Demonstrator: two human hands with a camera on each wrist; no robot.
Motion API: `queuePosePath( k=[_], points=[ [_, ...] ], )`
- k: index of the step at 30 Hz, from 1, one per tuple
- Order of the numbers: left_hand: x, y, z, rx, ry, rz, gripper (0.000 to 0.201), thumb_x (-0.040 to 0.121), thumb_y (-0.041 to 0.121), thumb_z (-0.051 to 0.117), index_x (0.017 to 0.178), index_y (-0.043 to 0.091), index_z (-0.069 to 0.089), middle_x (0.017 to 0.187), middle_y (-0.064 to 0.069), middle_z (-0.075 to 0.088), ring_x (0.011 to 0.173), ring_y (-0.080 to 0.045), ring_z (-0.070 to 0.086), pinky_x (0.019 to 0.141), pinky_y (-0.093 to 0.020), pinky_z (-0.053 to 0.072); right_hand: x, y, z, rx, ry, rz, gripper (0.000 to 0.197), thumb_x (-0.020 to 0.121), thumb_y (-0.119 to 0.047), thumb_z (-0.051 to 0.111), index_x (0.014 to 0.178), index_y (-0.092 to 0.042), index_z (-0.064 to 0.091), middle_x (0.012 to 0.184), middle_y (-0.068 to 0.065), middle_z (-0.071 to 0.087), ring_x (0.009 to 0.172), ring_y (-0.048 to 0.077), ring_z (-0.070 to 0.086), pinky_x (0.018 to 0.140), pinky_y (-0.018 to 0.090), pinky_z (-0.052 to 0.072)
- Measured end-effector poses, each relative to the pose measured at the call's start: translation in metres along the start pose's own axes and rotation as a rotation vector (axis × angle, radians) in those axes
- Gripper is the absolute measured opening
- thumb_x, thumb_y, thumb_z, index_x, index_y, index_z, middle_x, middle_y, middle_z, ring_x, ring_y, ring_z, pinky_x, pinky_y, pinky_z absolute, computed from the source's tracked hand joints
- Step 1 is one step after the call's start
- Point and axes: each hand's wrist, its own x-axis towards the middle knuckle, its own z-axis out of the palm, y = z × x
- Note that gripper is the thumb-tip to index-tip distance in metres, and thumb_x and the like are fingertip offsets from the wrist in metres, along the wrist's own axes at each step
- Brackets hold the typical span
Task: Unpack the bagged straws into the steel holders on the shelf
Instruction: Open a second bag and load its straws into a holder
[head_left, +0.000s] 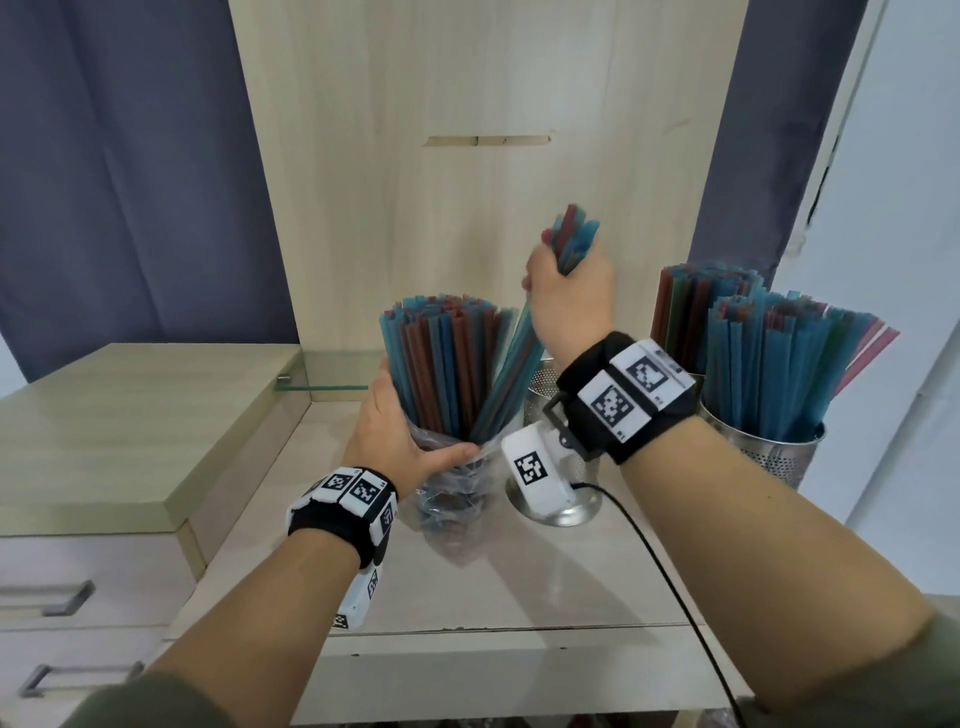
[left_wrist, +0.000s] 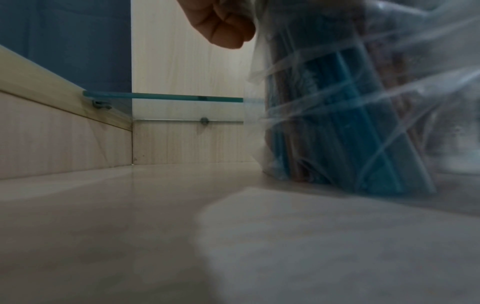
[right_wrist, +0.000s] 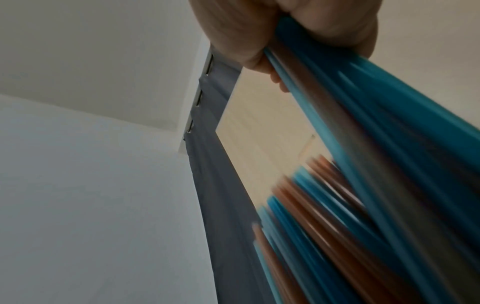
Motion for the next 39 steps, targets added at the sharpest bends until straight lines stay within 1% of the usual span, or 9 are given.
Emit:
queuePosePath(
  k=[6,11,14,17,19,21,27,33,39],
  points=[
    [0.008,-0.005,0.005,0.209,-0.056,-0.008,0.127,0.058,0.081,0.062,0.152,0.009,0.016,0.139,-0.011,0.045,0.127,-0.026,0.043,0.107,-0.044,0.040,0.008,-0.046,-0.035,0.220,0.053,-0.157,0.006,0.094,-0.008,0.051,0.094,-0.014,0.049,0.076,0.000,0.054,0.063,0.014,0.054,0.065,0.029,0.050],
    [0.020,-0.005,0.008,0.275,-0.158,-0.040,0.110,0.066,0.079,0.061,0.147,0.014,0.028,0.135,-0.011,0.049,0.123,-0.029,0.046,0.104,-0.046,0.043,-0.012,-0.061,-0.068,0.256,0.057,-0.237,0.006,0.095,-0.007,0.049,0.094,-0.012,0.048,0.074,0.002,0.053,0.060,0.014,0.053,0.064,0.030,0.050],
    [0.028,-0.005,0.009,0.263,-0.215,-0.064,0.115,0.057,0.093,0.051,0.144,0.019,0.031,0.131,-0.009,0.054,0.120,-0.028,0.052,0.101,-0.048,0.047,-0.023,-0.059,-0.090,0.272,0.056,-0.199,0.004,0.096,-0.006,0.049,0.097,-0.009,0.048,0.070,-0.001,0.053,0.059,0.013,0.054,0.064,0.031,0.050],
    [0.032,0.010,0.006,0.294,-0.141,-0.060,0.115,0.065,0.089,0.048,0.149,0.015,0.023,0.146,-0.013,0.043,0.134,-0.031,0.042,0.111,-0.048,0.036,-0.031,-0.053,-0.111,0.282,0.044,-0.137,0.005,0.093,-0.012,0.051,0.097,-0.010,0.048,0.066,-0.005,0.055,0.062,0.015,0.055,0.066,0.034,0.050],
    [0.030,0.036,0.001,0.321,0.039,0.022,0.109,0.075,0.084,0.038,0.150,0.006,0.022,0.150,-0.017,0.036,0.137,-0.033,0.033,0.115,-0.047,0.024,-0.035,-0.052,-0.125,0.288,0.044,-0.114,0.003,0.093,-0.012,0.051,0.094,-0.012,0.049,0.062,-0.006,0.056,0.063,0.018,0.054,0.070,0.038,0.049],
    [0.022,0.074,-0.002,0.243,0.157,0.204,0.094,0.084,0.076,0.036,0.145,0.005,0.032,0.140,-0.016,0.043,0.128,-0.030,0.037,0.112,-0.045,0.024,-0.038,-0.054,-0.139,0.284,0.045,-0.108,0.007,0.096,-0.007,0.050,0.092,-0.013,0.049,0.060,-0.005,0.055,0.061,0.017,0.054,0.071,0.040,0.047],
    [-0.012,0.169,0.033,-0.077,-0.182,0.564,0.069,0.085,0.044,0.061,0.143,0.014,0.038,0.139,-0.003,0.041,0.126,-0.006,0.031,0.107,-0.021,0.020,-0.033,-0.077,-0.191,0.344,0.044,-0.111,0.015,0.100,-0.004,0.047,0.088,-0.013,0.052,0.065,-0.003,0.054,0.059,0.015,0.054,0.064,0.033,0.049],
    [-0.007,0.199,0.067,-0.190,-0.413,0.534,0.093,0.073,0.027,0.064,0.152,0.017,0.018,0.153,-0.003,0.029,0.142,-0.014,0.027,0.118,-0.037,0.025,-0.010,-0.098,-0.249,0.289,0.118,-0.129,0.012,0.096,-0.008,0.050,0.088,-0.015,0.053,0.066,-0.002,0.055,0.061,0.015,0.053,0.064,0.031,0.048],
    [-0.019,0.215,0.107,-0.263,-0.478,0.411,0.141,0.064,0.058,0.083,0.150,0.029,-0.025,0.164,0.005,-0.001,0.149,-0.008,0.010,0.119,-0.031,0.015,0.009,-0.106,-0.286,0.332,0.260,-0.177,0.006,0.096,-0.009,0.049,0.092,-0.012,0.053,0.066,-0.004,0.057,0.063,0.013,0.055,0.068,0.031,0.050]
  ],
)
